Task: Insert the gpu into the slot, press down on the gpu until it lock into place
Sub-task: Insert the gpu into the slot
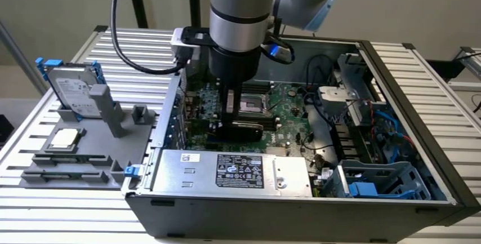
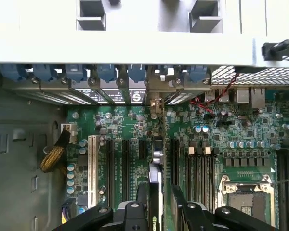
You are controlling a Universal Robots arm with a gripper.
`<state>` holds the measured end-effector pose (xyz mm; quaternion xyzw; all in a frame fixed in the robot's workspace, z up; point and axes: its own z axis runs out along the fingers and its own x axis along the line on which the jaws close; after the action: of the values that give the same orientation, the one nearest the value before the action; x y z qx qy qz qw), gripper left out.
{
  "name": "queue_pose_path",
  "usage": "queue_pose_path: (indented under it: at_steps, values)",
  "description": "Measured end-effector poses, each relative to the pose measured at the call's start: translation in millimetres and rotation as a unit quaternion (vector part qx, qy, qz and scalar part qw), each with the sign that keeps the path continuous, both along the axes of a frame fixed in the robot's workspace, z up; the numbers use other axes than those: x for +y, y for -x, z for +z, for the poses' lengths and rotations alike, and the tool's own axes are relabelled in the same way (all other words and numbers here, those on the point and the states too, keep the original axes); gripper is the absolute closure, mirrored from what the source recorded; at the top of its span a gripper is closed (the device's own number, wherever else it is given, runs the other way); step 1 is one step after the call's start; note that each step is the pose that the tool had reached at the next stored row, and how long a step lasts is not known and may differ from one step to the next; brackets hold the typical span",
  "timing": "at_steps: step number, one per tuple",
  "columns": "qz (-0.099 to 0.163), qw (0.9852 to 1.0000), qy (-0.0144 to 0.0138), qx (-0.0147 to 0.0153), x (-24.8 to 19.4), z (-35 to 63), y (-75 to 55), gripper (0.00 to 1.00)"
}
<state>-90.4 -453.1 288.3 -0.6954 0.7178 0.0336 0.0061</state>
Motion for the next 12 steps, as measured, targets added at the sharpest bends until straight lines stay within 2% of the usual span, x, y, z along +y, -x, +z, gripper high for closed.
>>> queue_pose_path:
  at_steps: [2, 4, 7, 12]
  values:
    - [0.000, 1.0000, 0.0000, 0.0000, 0.0, 7.8, 0.0, 0.67]
    - [0.000, 1.0000, -0.0001, 0.0000, 0.0, 8.2, 0.0, 0.69]
    - [0.000, 1.0000, -0.0001, 0.0000, 0.0, 8.2, 0.0, 0.87]
    - [0.000, 1.0000, 0.0000, 0.0000, 0.0, 8.3, 0.0, 0.89]
